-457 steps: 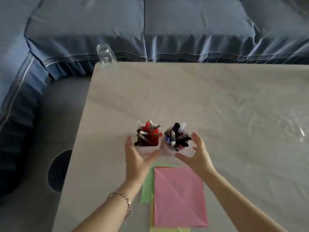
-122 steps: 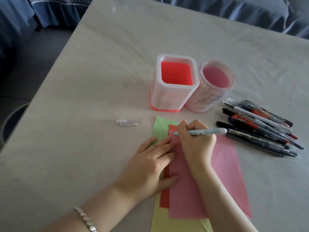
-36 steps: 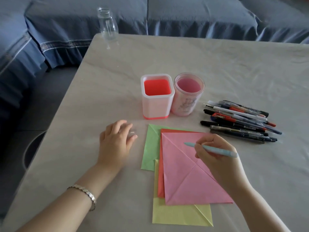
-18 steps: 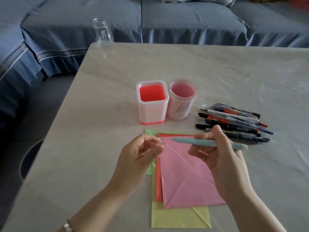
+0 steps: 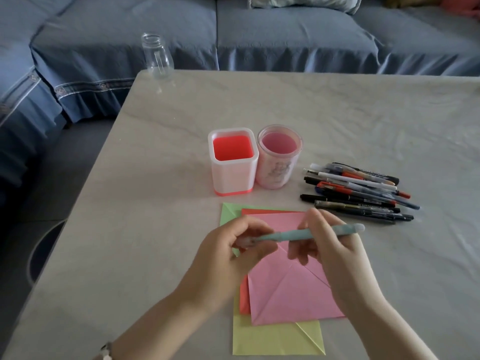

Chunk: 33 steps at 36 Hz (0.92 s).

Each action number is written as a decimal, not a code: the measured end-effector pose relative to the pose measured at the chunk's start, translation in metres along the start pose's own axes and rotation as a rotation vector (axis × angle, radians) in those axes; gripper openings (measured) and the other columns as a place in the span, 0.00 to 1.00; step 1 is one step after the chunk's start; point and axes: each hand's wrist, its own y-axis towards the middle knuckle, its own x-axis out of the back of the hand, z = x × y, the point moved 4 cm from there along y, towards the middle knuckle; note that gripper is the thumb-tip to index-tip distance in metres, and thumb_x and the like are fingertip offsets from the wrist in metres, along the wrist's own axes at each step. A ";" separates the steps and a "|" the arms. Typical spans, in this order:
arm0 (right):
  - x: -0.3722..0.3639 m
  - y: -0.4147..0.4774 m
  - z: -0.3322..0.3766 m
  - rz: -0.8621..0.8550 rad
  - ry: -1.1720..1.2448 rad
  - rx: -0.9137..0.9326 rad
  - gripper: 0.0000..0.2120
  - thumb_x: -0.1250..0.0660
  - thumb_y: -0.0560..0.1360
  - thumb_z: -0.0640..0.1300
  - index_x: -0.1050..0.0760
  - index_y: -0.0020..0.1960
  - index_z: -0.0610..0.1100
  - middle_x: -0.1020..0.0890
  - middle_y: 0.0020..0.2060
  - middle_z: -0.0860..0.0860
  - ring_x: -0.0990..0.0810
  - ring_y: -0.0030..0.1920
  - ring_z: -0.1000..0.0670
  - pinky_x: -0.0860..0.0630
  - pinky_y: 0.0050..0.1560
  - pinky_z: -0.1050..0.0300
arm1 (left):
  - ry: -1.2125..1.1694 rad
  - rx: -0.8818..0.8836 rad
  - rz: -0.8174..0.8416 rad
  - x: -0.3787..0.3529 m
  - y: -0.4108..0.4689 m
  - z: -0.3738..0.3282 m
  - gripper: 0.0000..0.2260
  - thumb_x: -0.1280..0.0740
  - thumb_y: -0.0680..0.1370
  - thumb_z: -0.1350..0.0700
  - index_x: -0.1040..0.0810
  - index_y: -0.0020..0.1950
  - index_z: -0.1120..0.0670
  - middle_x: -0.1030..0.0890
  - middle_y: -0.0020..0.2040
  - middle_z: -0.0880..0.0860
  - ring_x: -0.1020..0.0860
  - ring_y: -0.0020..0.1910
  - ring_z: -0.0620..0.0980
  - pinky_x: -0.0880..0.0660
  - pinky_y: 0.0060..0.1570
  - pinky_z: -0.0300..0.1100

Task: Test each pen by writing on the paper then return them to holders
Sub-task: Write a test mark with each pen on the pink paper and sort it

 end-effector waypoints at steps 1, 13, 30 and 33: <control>-0.002 0.000 -0.003 -0.024 -0.037 0.017 0.17 0.43 0.78 0.37 0.32 0.31 0.40 0.28 0.18 0.48 0.34 0.20 0.54 0.36 0.23 0.66 | 0.003 -0.006 0.044 -0.003 0.000 -0.001 0.03 0.29 0.72 0.54 0.21 0.44 0.49 0.19 0.40 0.42 0.23 0.40 0.39 0.29 0.42 0.30; -0.034 0.008 0.008 0.033 -0.048 0.192 0.14 0.40 0.70 0.43 0.38 0.28 0.41 0.32 0.14 0.49 0.37 0.18 0.57 0.38 0.22 0.67 | -0.463 0.407 0.169 0.017 0.010 -0.009 0.10 0.34 0.74 0.65 0.24 0.33 0.56 0.27 0.26 0.51 0.36 0.22 0.43 0.38 0.23 0.32; -0.200 0.021 -0.031 0.566 -0.284 -0.035 0.05 0.32 0.73 0.40 0.25 0.46 0.47 0.19 0.24 0.52 0.25 0.23 0.58 0.29 0.28 0.68 | -0.517 0.235 -0.987 0.194 -0.073 0.045 0.09 0.36 0.75 0.69 0.28 0.46 0.55 0.20 0.39 0.55 0.18 0.36 0.46 0.21 0.35 0.38; -0.214 0.026 -0.050 0.653 -0.408 -0.067 0.05 0.32 0.73 0.40 0.25 0.46 0.49 0.20 0.24 0.54 0.25 0.25 0.59 0.30 0.30 0.68 | -0.073 0.122 -1.103 0.243 -0.097 0.049 0.10 0.35 0.75 0.68 0.28 0.46 0.53 0.22 0.43 0.53 0.19 0.41 0.45 0.21 0.41 0.40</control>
